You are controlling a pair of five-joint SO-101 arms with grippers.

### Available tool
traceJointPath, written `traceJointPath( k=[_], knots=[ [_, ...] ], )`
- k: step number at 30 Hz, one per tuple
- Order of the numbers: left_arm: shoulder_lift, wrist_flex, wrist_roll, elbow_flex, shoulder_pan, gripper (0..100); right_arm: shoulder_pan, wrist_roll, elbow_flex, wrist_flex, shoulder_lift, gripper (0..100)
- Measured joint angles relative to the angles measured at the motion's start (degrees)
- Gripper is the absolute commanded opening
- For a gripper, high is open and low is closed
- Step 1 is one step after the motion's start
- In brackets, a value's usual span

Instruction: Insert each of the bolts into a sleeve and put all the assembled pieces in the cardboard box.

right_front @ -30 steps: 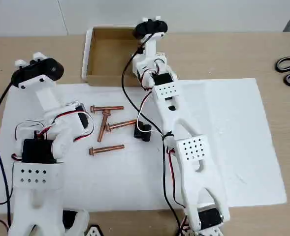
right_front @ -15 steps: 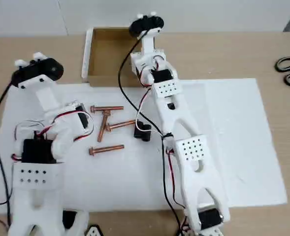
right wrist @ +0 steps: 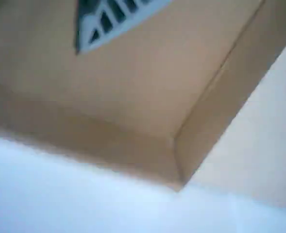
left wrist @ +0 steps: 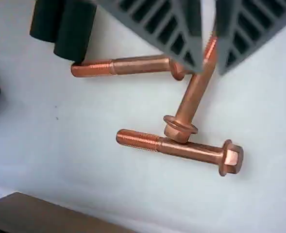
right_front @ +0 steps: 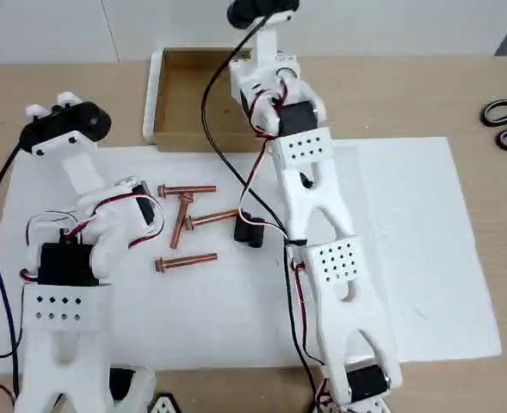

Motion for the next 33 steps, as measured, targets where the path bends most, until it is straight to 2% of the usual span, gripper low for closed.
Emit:
traceJointPath(
  k=[4,14,19,25,33],
  knots=[
    [-1.76,0.97,0.79,-0.09,0.00,1,0.09,-0.26,-0.53,11.52,-0.09,18.4],
    [-10.11,1.05,0.79,8.62,0.00,1,-0.53,-12.31,-0.70,35.52,-7.56,18.3],
    [-16.09,1.05,0.79,13.54,0.00,1,-1.32,-13.89,-0.70,36.84,-11.96,16.7],
    [-22.77,1.05,0.79,17.85,0.00,1,-5.54,-13.89,0.44,37.19,-19.08,0.5],
    [-27.60,1.05,0.79,20.48,-0.09,1,-8.00,-14.42,15.91,37.19,-30.59,1.5]
  ],
)
